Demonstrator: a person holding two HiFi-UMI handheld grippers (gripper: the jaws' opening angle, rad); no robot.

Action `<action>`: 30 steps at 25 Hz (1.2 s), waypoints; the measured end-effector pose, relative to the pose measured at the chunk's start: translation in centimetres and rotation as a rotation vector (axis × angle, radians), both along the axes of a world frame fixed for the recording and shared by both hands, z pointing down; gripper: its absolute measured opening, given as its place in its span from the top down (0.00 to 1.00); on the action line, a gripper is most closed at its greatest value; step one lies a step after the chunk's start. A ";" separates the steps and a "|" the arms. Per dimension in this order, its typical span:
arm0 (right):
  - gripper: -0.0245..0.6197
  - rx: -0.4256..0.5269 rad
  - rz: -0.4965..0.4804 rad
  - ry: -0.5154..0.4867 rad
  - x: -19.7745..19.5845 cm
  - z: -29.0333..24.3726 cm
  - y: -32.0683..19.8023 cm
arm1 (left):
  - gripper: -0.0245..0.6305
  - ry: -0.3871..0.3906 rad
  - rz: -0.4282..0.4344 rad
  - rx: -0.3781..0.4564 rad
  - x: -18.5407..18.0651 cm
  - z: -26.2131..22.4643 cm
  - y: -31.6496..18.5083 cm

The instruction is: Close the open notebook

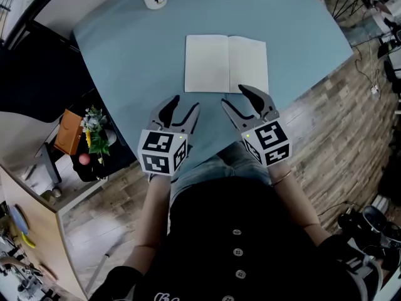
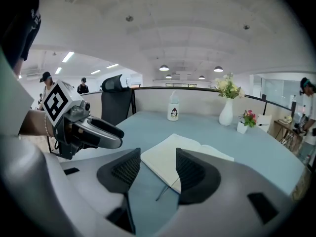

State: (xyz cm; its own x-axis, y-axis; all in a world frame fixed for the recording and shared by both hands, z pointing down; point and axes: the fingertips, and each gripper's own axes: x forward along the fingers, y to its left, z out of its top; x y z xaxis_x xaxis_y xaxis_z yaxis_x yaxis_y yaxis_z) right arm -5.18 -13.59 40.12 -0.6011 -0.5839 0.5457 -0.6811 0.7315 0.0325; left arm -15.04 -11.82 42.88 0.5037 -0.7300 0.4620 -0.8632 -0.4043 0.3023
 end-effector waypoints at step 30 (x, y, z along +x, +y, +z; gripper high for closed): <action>0.58 -0.029 -0.332 0.281 -2.6 8.8 -4.1 | 0.62 0.014 -0.115 -0.106 -1.3 5.3 -2.4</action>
